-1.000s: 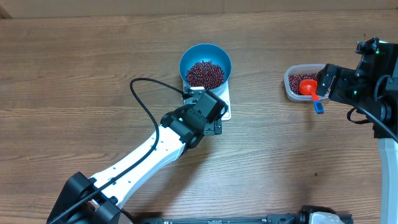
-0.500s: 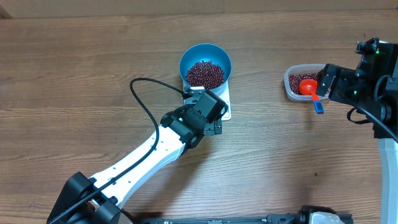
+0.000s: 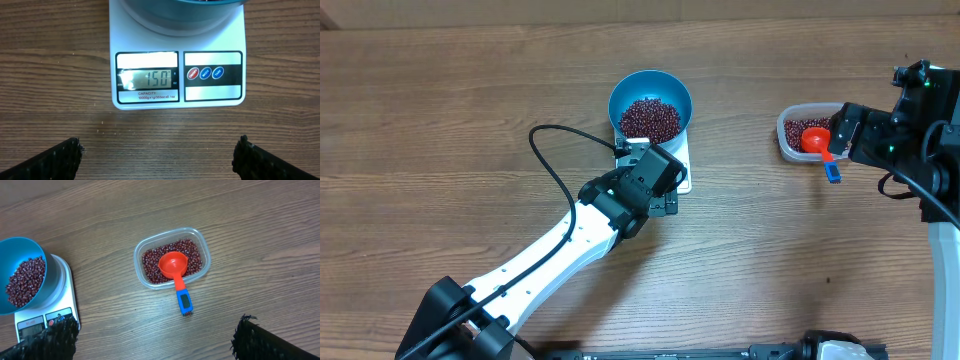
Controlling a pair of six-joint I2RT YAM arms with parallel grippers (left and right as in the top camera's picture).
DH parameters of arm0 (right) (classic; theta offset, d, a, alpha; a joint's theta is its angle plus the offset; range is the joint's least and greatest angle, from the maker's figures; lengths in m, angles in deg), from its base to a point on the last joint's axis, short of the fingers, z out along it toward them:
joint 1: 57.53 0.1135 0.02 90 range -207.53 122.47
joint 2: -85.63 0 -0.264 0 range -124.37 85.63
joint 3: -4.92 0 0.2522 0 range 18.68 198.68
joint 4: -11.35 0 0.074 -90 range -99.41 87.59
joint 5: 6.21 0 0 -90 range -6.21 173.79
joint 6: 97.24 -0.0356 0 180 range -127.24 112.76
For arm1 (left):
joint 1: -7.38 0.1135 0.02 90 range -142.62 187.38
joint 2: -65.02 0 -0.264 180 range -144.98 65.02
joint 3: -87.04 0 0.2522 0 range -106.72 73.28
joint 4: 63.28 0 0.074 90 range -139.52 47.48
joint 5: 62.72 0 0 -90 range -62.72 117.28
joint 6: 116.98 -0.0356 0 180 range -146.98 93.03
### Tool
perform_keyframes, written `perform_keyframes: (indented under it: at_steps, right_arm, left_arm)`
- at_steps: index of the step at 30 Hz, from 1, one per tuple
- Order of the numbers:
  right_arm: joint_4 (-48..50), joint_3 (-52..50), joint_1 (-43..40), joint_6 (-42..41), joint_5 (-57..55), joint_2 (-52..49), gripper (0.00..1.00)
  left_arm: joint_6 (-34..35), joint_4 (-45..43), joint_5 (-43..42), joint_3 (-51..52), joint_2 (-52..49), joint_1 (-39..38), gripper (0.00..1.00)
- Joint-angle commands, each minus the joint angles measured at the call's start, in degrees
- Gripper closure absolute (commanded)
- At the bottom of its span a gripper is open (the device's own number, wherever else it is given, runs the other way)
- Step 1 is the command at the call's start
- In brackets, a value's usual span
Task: Scoop item into bowl and weigh 150g on scale
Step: 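Hold the left gripper over the scale reading 150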
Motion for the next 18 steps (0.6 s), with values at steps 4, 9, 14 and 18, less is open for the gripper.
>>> perform_keyframes:
  at_steps: [4, 9, 14, 18]
  right_arm:
    - [0.28, 1.51, -0.11, 0.04, -0.26, 0.04, 0.00]
    - [0.28, 1.51, -0.11, 0.04, -0.26, 0.04, 0.00]
    - [0.28, 1.51, -0.11, 0.02, -0.26, 0.04, 0.00]
    - [0.28, 1.51, -0.11, 0.02, -0.26, 0.04, 0.00]
  left_arm:
    - [-0.94, -0.24, -0.04, 0.24, -0.52, 0.37, 0.00]
    - [-0.94, -0.20, -0.09, 0.22, -0.52, 0.37, 0.01]
    - [-0.96, -0.17, -0.22, 0.22, -0.52, 0.37, 0.01]
    - [-1.38, -0.17, -0.22, 0.22, -0.52, 0.37, 0.01]
